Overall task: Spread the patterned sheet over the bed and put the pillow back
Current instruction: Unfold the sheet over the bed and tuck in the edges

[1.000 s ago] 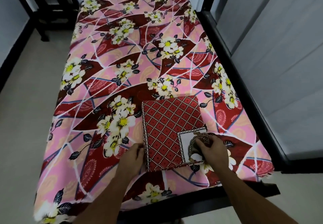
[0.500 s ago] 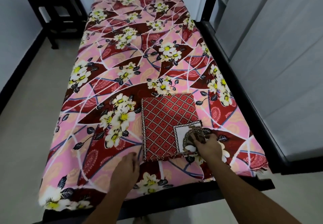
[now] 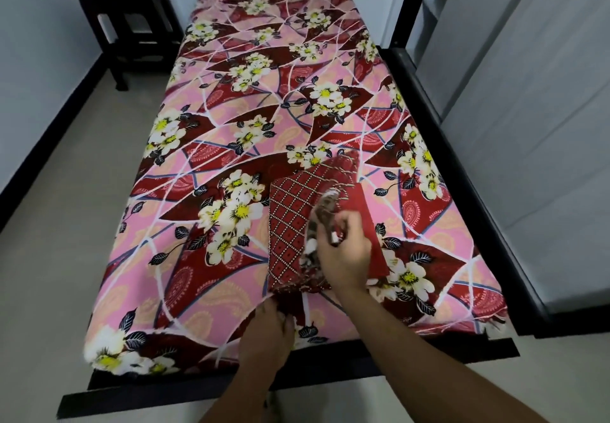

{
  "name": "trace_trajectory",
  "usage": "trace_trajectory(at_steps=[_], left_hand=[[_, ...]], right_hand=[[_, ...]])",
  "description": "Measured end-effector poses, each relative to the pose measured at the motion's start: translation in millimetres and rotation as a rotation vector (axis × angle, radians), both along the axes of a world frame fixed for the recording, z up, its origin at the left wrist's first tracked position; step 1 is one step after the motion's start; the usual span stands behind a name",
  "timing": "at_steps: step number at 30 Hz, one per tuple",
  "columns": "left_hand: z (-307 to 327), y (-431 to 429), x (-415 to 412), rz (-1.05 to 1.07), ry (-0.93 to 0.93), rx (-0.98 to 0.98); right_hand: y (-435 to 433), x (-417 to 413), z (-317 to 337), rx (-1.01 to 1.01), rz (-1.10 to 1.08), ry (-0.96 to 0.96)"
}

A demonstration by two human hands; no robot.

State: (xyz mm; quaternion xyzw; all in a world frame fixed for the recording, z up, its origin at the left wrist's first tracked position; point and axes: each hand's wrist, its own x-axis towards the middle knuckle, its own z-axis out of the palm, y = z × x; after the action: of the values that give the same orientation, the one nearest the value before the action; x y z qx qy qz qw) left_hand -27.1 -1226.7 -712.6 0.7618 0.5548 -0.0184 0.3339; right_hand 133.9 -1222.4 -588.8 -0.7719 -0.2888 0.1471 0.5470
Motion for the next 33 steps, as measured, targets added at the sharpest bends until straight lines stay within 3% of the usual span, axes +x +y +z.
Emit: trace_trajectory(at_steps=[5, 7, 11, 17, 20, 23, 27, 31, 33], left_hand=[[-3.0, -2.8, -5.6, -0.030, -0.083, -0.028], [-3.8, -0.6, -14.6, -0.052, -0.126, -0.046], [-3.3, 7.1, -39.5, 0.012, -0.137, 0.034], [-4.2, 35.8, -66.8, 0.279, -0.152, 0.250], [1.0, 54.9, -71.0, 0.515, -0.216, 0.308], [10.5, 74.7, -75.0, 0.622, -0.095, 0.407], [6.9, 97.5, -91.6, 0.260, 0.179, 0.427], [0.7, 109.7, -97.0, -0.139, 0.361, 0.426], [-3.7, 113.6, -94.7, -0.264, 0.383, 0.475]], right_hand=[[25.4, -65.8, 20.3, -0.024, 0.735, -0.126], [25.0, -76.9, 14.9, -0.071, 0.891, -0.142], [7.5, -46.2, -27.4, -0.156, 0.686, -0.125], [-40.5, 52.0, -96.6, -0.579, 0.095, -0.226], [-49.8, 74.1, -112.8, -0.738, -0.012, -0.098], [-47.2, 87.5, -119.0, -0.714, -0.093, 0.014], [-50.4, 93.5, -110.5, -0.716, -0.016, -0.149], [-59.5, 96.2, -114.0, -0.810, 0.441, -0.679], [-57.8, 95.7, -117.1, -0.844, 0.631, -0.790]])
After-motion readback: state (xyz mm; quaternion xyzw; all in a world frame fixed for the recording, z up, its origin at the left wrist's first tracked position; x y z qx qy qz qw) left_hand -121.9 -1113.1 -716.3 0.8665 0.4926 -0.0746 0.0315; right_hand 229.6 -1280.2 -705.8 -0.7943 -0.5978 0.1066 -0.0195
